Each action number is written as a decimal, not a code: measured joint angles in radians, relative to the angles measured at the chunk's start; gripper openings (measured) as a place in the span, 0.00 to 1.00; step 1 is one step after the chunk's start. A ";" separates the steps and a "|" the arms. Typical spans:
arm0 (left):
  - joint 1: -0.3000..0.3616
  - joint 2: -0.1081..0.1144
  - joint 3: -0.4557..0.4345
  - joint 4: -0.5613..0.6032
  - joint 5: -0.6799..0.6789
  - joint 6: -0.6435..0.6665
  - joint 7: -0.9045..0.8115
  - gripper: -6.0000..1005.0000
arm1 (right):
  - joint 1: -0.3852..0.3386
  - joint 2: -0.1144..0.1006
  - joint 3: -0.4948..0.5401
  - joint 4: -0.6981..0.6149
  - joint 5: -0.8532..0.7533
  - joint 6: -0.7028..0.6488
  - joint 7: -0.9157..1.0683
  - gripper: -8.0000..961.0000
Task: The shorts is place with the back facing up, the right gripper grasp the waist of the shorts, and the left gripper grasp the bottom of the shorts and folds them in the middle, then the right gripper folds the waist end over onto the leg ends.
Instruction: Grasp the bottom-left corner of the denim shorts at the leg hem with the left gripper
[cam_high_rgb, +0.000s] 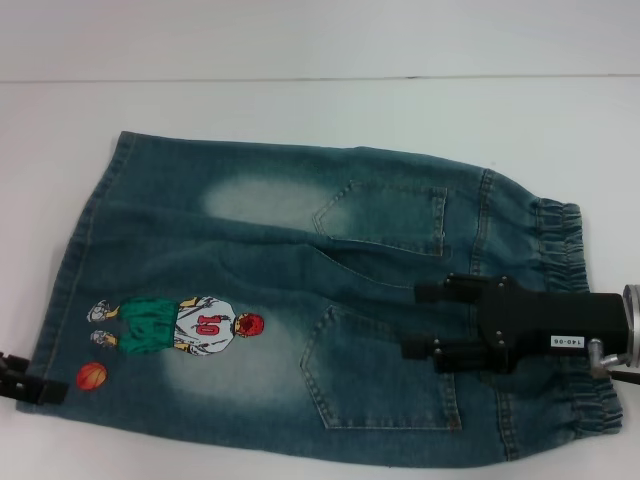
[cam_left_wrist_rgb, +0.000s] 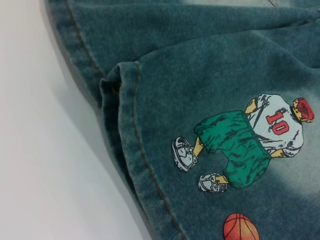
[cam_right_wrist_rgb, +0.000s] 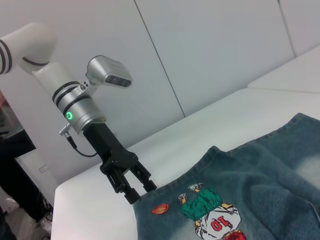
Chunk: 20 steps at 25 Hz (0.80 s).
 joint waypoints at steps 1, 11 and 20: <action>0.000 0.000 0.000 0.000 0.002 0.000 -0.001 0.88 | 0.000 0.000 0.000 0.000 0.000 0.000 0.000 0.94; -0.005 0.001 0.001 0.003 0.023 0.002 -0.013 0.88 | -0.003 -0.001 0.001 0.000 0.000 -0.002 0.000 0.94; -0.012 0.001 0.011 0.001 0.026 0.034 -0.020 0.87 | -0.005 -0.003 0.002 -0.001 0.000 -0.004 0.000 0.94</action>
